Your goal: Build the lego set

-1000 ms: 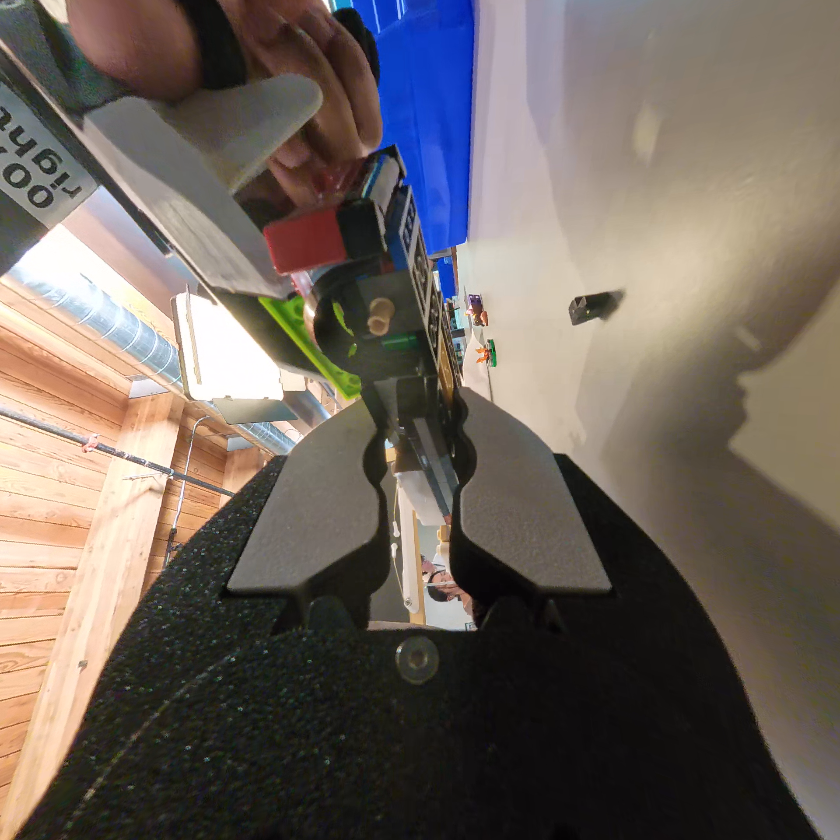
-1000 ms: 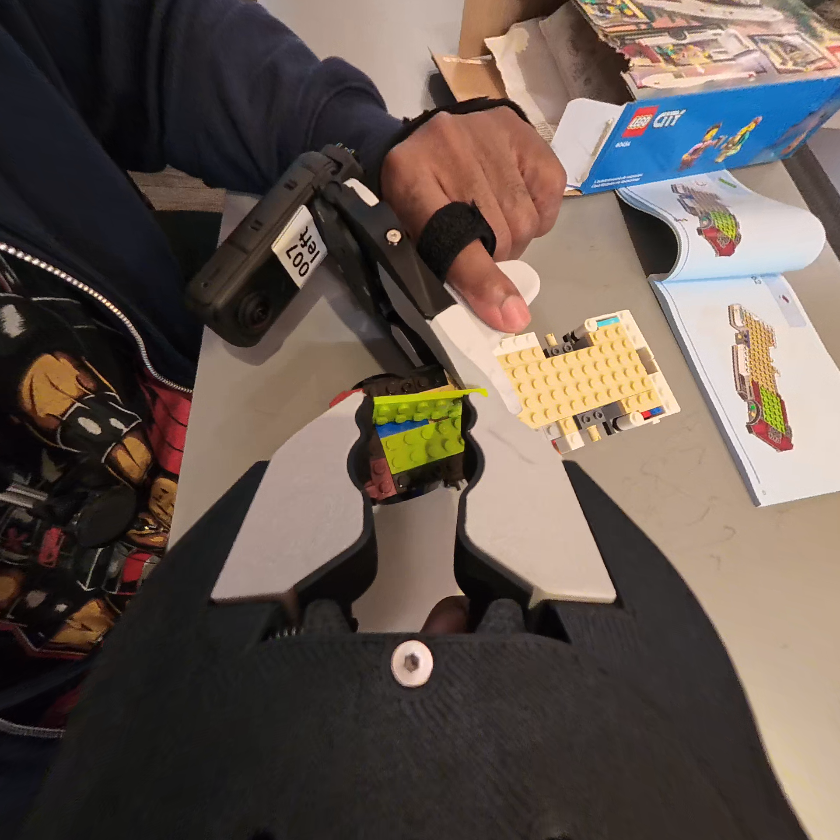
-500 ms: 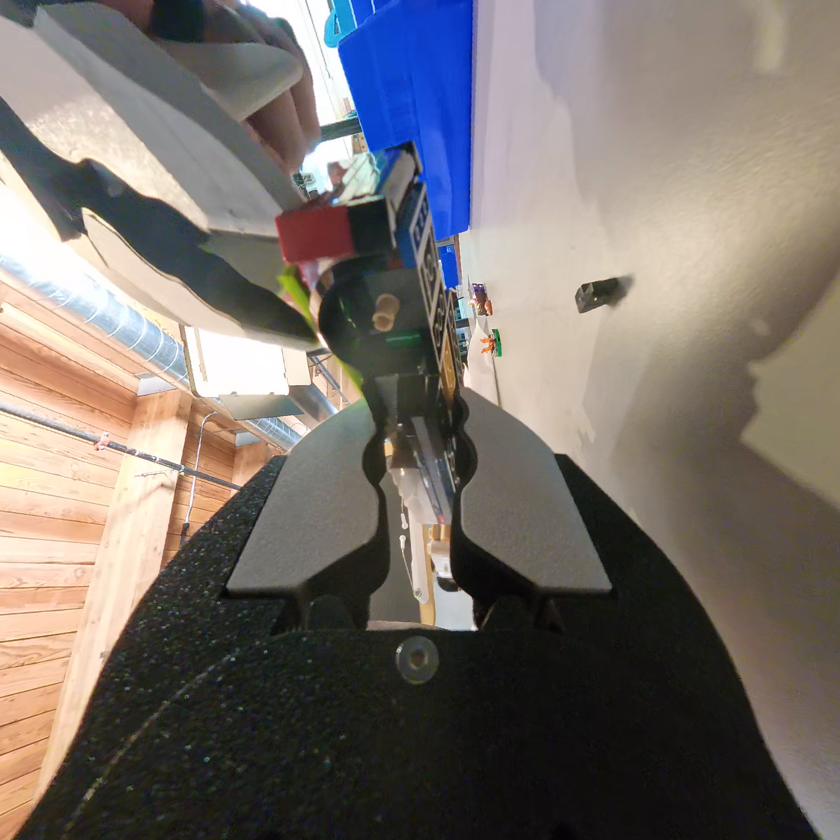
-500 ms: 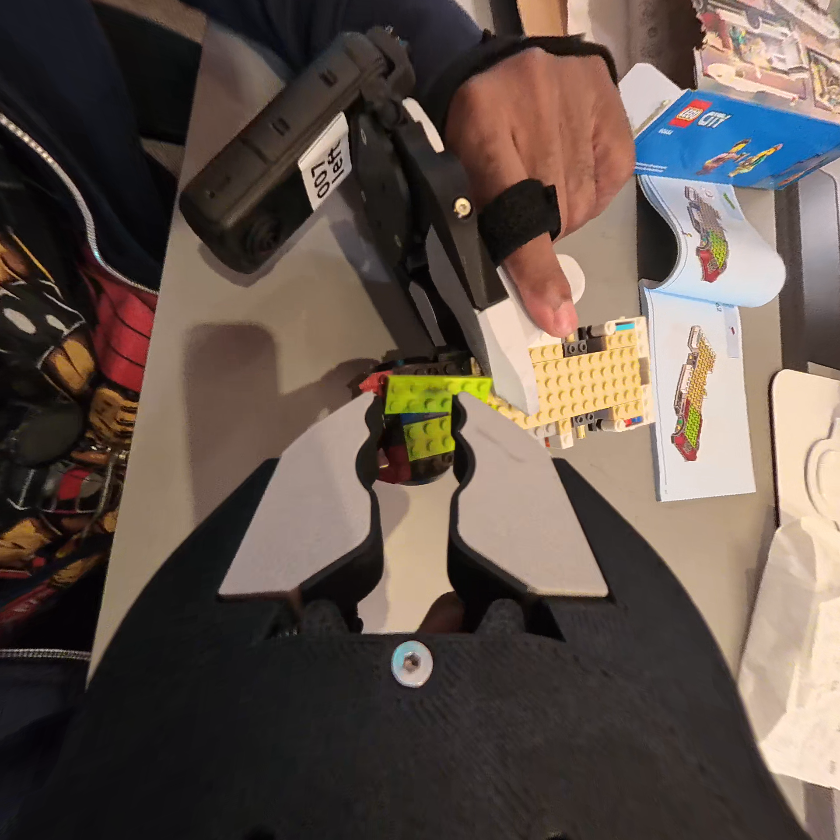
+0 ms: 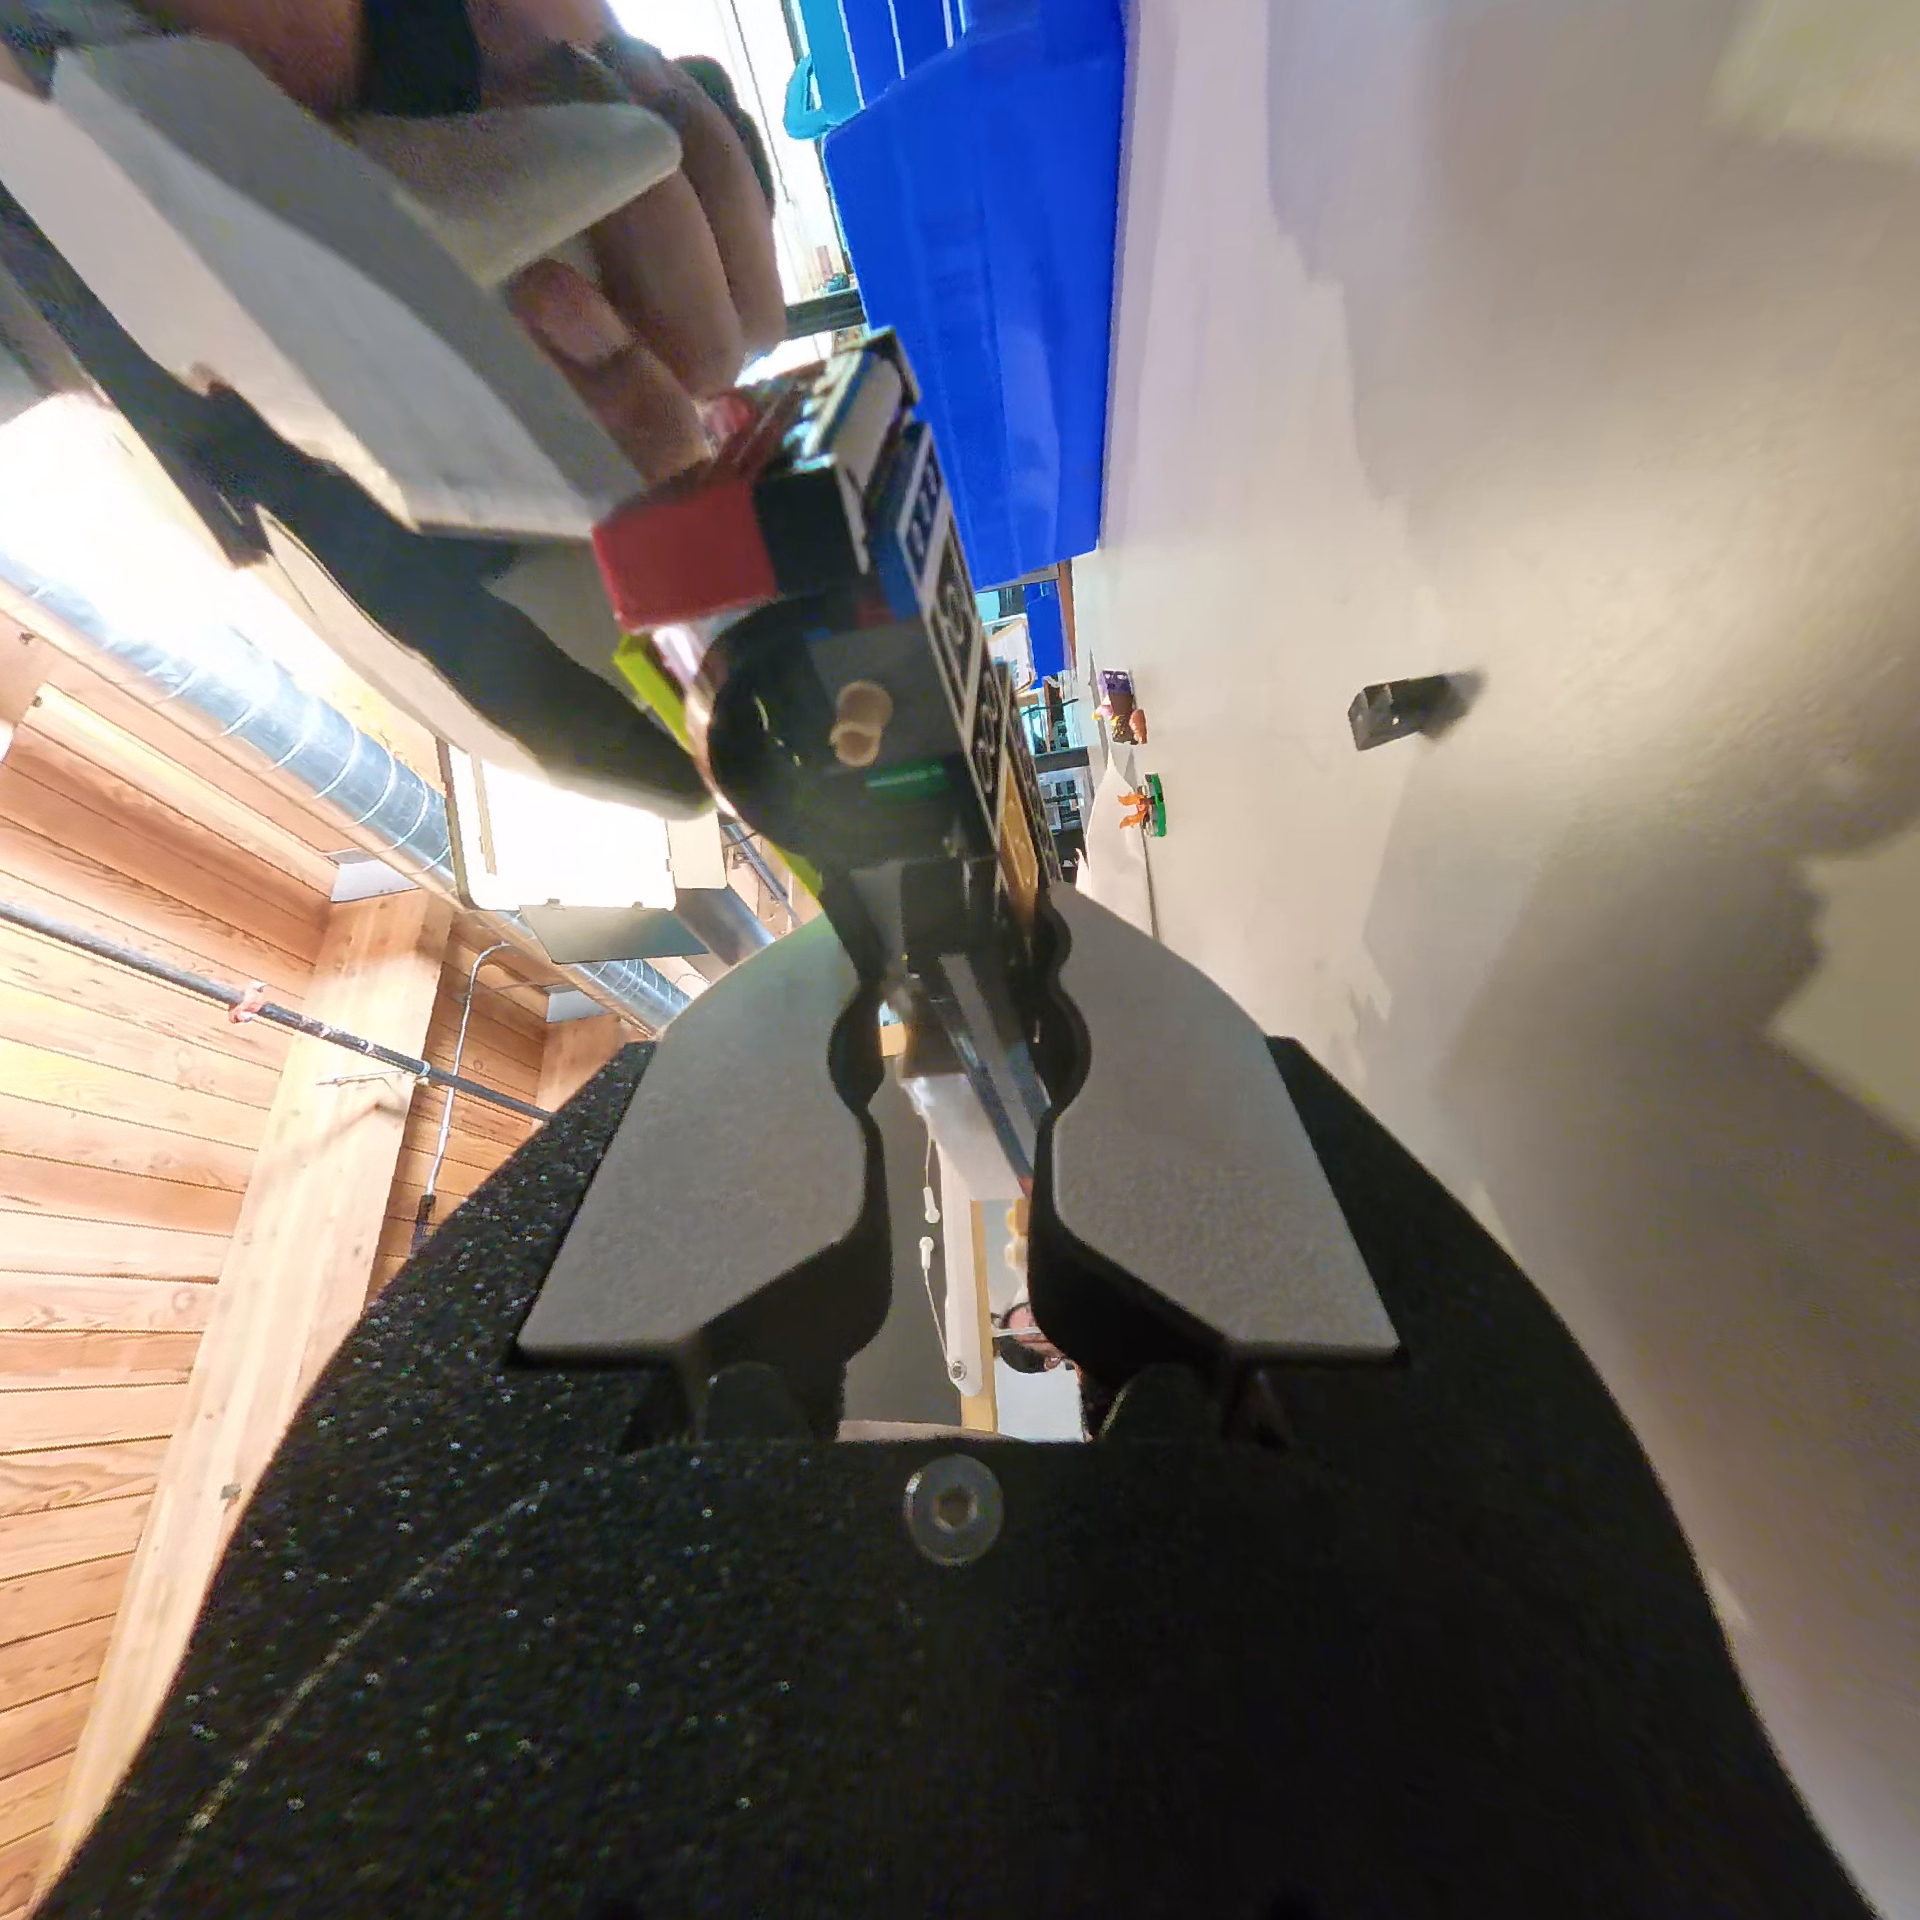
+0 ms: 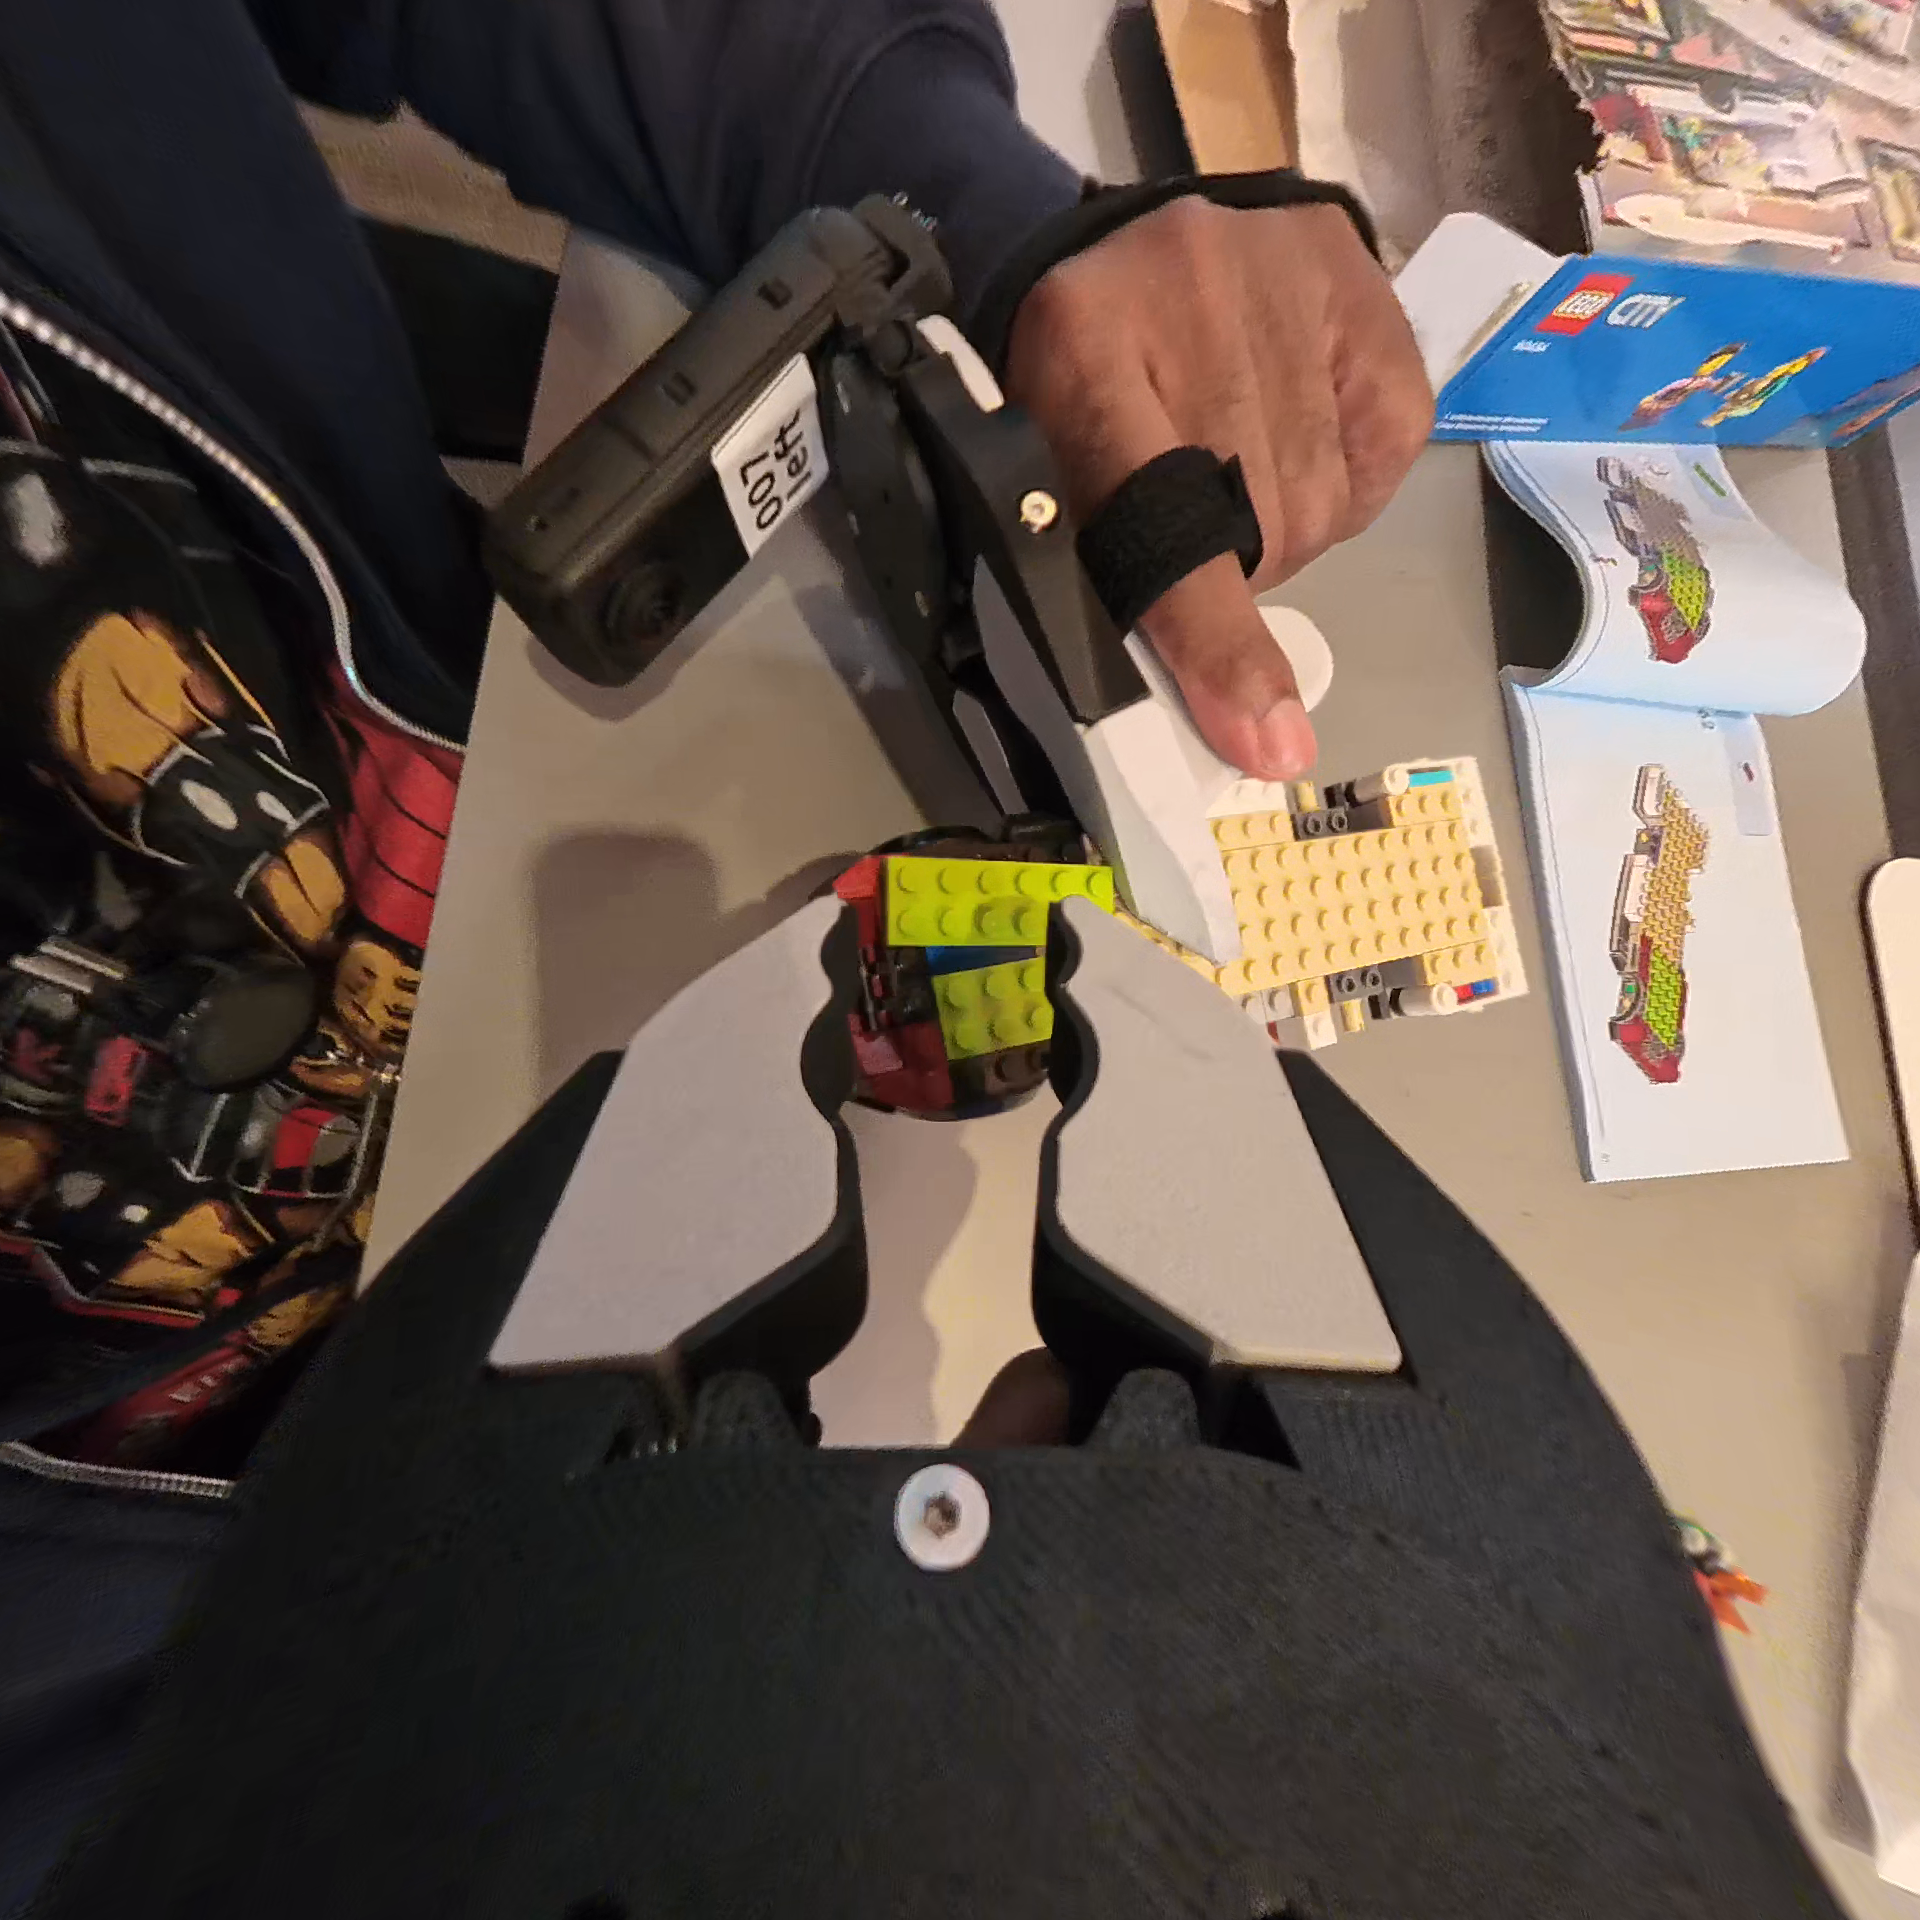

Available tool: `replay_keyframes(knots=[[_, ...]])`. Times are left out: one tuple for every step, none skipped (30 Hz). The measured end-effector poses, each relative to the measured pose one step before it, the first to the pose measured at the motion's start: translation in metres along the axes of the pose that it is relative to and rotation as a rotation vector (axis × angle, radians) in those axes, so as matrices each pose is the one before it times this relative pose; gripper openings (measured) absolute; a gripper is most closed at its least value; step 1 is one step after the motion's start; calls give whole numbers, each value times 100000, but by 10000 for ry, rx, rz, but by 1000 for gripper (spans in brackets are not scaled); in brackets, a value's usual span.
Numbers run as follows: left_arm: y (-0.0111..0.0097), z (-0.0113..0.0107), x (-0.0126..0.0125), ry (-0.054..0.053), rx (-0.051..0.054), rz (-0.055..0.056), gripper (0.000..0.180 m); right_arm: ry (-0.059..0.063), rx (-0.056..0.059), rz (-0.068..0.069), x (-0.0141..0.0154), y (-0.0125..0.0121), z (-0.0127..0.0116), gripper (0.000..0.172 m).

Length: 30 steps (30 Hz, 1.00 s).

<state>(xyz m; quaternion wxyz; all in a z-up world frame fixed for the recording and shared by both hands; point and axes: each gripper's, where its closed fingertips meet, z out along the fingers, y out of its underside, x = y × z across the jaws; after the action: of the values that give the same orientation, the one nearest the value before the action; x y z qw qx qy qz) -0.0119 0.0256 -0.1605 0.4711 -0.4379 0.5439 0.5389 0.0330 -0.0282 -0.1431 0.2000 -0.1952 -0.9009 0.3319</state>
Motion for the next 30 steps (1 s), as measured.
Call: replay_keyframes(knots=[[-1,-5,-35,-27,-5,55,26,-44,87,115,52,-105,1,34],[7,4,-20,-24,-21,66,26,-43,39,61,31,-38,13,34],[-7,-2,-1,1,-4,15,26,-39,19,41,29,5,2,34],[-26,-7,1,-7,18,-2,26,-8,0,57,78,44,24,33],[-29,-18,-23,-9,15,-2,26,11,-26,70,135,108,29,34],[36,0,-9,-13,-25,48,26,-18,-6,72,75,78,40,35],[46,-2,-23,-32,-27,49,26,-33,14,71,19,50,16,35],[36,-10,-16,-10,-13,9,26,-7,14,59,33,20,8,35],[17,-18,-33,-21,3,-2,26,-2,19,63,33,2,-7,35],[19,-4,-59,-32,-6,13,26,-7,21,90,29,-4,-26,35],[44,-11,-56,-41,-28,21,26,-4,13,127,47,16,-33,36],[52,5,-56,-38,-34,28,26,3,17,153,59,40,-28,36],[36,-5,-54,-38,-20,10,26,2,40,167,57,29,-33,37],[18,-15,-56,-20,-9,-1,26,5,71,153,43,14,-47,37],[5,-11,-22,16,-5,0,26,30,91,93,29,-5,-60,38],[1,-2,36,61,-8,-13,26,64,82,34,22,44,-68,38],[-38,-26,20,34,17,-3,25,73,62,17,0,84,-79,38],[-58,-17,29,33,30,-3,25,54,74,13,-43,71,-94,39],[-57,-20,38,30,28,-7,25,63,133,-42,-62,1,-155,40],[-11,-6,25,8,6,-8,25,101,198,-156,-72,-60,-209,43],[27,-1,32,14,-14,-2,25,121,194,-259,-120,-28,-259,46],[64,11,41,22,-26,-7,25,181,114,-321,-76,103,-264,47],[67,4,58,29,-21,-17,25,293,36,-410,21,210,-237,48],[73,-13,39,20,-17,-18,25,357,22,-518,6,213,-206,49],[73,0,25,14,-14,-37,25,336,41,-551,-112,158,-164,50],[91,4,9,16,-23,-52,25,361,-20,-547,-146,177,-61,51],[108,10,-18,12,-31,-77,25,357,-99,-563,-203,219,59,52],[128,17,-7,20,-48,-63,25,344,-136,-545,-247,220,160,53],[130,21,1,17,-55,-26,25,366,-187,-501,-203,241,238,53],[162,21,-8,11,-70,-48,25,395,-238,-496,-144,270,313,53]])
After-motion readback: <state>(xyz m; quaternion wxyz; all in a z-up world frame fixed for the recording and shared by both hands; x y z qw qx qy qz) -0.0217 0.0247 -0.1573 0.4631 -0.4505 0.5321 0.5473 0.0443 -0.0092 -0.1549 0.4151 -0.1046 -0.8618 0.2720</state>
